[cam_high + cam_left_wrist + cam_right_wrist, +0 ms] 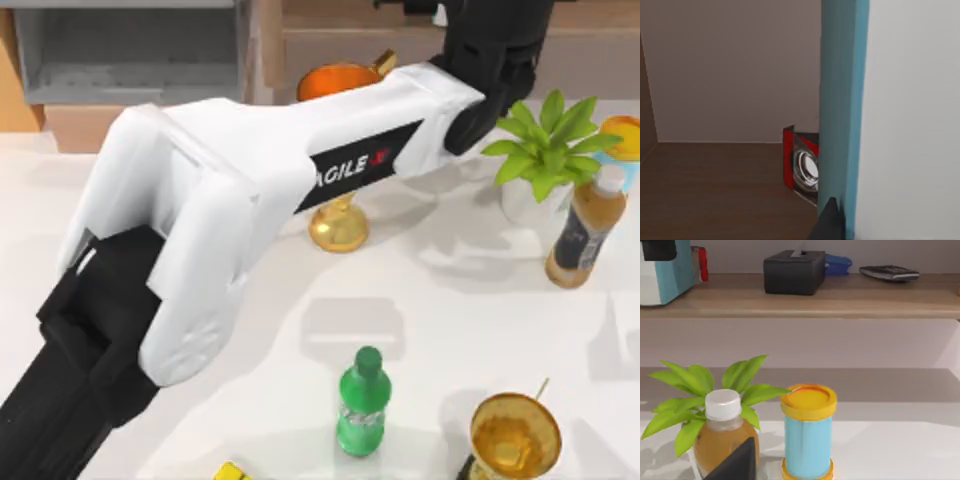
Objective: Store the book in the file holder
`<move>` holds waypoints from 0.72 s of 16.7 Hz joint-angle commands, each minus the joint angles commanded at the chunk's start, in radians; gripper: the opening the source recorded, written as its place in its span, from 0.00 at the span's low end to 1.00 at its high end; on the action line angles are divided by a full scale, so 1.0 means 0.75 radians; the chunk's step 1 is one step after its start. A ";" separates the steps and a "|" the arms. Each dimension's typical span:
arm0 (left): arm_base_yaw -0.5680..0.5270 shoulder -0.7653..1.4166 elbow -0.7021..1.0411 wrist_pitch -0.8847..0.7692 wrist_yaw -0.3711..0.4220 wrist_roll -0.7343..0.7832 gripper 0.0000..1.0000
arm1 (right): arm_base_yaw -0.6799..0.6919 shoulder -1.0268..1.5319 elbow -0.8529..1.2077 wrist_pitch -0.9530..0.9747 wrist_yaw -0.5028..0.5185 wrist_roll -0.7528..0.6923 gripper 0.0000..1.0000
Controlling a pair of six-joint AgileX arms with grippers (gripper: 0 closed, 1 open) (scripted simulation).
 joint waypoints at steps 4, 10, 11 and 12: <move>0.000 -0.008 0.026 -0.034 0.000 0.000 0.00 | 0.000 0.000 0.000 0.000 0.000 0.000 1.00; 0.009 -0.066 -0.044 -0.011 0.036 0.045 0.00 | 0.000 0.000 0.000 0.000 0.000 0.000 1.00; 0.016 -0.101 -0.093 0.000 0.061 0.076 0.00 | 0.000 0.000 0.000 0.000 0.000 0.000 1.00; 0.026 -0.139 -0.150 0.013 0.090 0.111 0.00 | 0.000 0.000 0.000 0.000 0.000 0.000 1.00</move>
